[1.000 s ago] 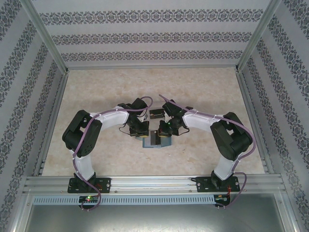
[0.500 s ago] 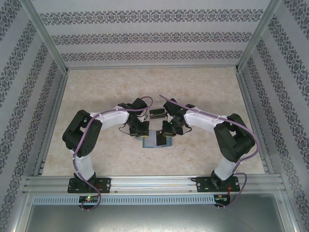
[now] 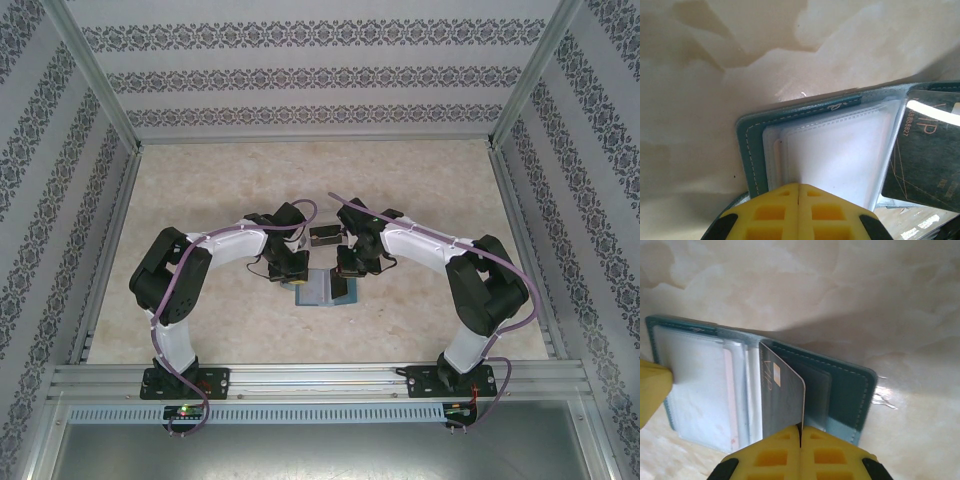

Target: Take the credit cards out of the card holder

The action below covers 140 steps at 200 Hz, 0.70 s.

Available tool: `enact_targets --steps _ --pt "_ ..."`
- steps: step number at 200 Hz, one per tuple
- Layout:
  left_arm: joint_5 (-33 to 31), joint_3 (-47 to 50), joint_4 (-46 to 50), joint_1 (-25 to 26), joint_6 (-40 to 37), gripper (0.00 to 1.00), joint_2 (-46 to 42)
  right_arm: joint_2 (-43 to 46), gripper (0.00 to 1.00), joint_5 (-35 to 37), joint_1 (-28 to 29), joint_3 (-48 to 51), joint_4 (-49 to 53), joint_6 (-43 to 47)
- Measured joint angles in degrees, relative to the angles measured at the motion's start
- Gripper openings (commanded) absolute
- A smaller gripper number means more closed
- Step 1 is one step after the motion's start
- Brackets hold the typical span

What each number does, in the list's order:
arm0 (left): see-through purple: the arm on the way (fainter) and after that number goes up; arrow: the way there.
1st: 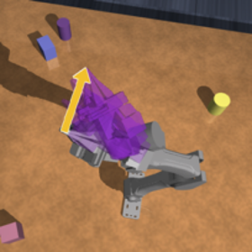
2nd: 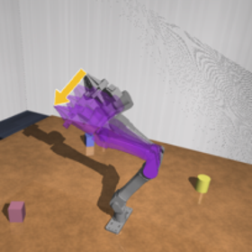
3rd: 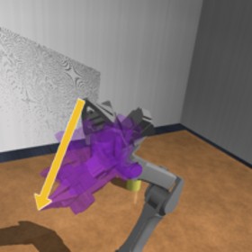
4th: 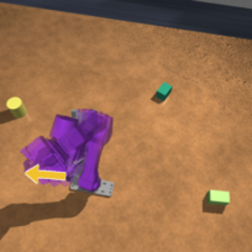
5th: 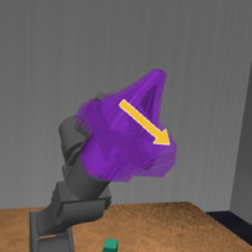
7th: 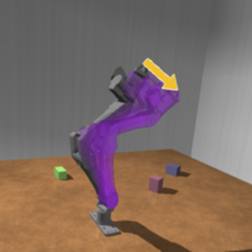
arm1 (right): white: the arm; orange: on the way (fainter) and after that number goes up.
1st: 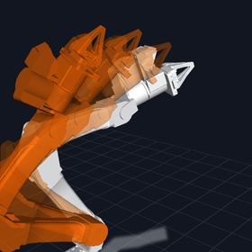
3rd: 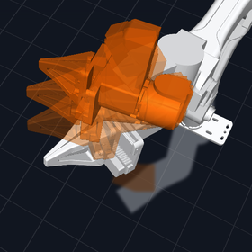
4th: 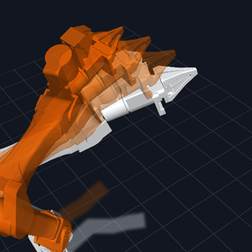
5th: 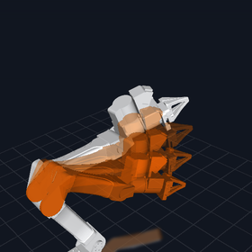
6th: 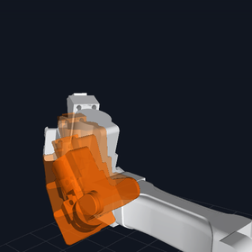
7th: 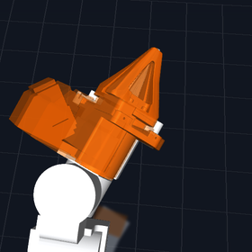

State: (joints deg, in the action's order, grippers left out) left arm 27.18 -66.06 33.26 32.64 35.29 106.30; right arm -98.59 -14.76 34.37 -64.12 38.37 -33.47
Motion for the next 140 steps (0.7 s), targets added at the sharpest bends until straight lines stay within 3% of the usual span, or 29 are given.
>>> enact_targets --steps 20,60,140 --pt "0.02 -0.26 0.2 0.0 0.0 0.0 0.15 0.0 0.0 -2.08 0.04 0.0 -1.11 -0.94" --pt "0.02 -0.52 0.46 0.0 -0.02 0.0 0.39 0.2 0.17 -4.76 0.57 0.0 -2.89 -2.6" --pt "0.07 -0.63 0.59 -0.02 -0.04 0.0 0.5 0.2 0.15 -6.12 1.53 0.87 -3.41 -4.11"
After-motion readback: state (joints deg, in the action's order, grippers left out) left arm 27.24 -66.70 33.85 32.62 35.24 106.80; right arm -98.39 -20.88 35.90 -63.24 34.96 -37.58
